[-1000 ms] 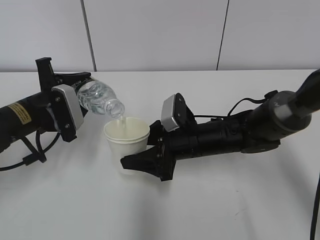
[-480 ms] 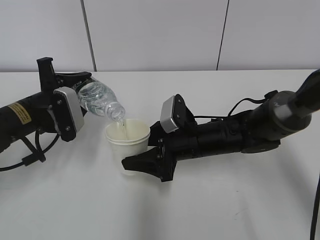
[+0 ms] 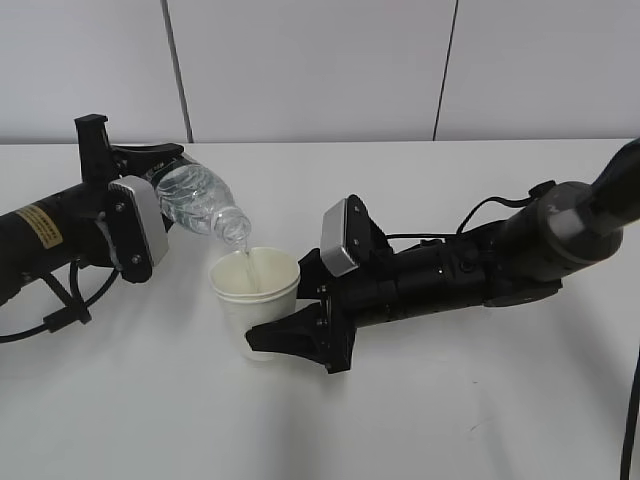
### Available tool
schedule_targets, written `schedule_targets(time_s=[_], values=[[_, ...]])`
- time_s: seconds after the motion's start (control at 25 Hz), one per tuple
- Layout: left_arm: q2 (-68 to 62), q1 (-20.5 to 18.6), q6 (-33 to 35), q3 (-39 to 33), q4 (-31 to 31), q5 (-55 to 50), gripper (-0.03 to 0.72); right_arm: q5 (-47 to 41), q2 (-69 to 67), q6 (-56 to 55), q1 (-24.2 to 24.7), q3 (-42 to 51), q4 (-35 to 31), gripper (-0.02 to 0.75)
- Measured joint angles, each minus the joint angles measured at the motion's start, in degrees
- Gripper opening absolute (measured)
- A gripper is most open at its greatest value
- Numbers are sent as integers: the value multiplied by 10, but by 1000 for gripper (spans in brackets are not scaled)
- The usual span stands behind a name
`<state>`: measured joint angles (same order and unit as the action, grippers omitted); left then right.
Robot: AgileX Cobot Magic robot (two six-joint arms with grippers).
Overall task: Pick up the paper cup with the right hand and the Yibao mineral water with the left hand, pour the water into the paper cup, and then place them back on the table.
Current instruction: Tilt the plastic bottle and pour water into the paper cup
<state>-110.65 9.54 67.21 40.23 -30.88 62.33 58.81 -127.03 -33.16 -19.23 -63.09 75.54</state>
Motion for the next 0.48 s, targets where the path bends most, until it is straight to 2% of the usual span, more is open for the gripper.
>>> schedule_targets(time_s=[0.48], values=[[0, 0, 0, 0, 0, 1, 386, 0, 0, 17, 0, 0, 2, 531]])
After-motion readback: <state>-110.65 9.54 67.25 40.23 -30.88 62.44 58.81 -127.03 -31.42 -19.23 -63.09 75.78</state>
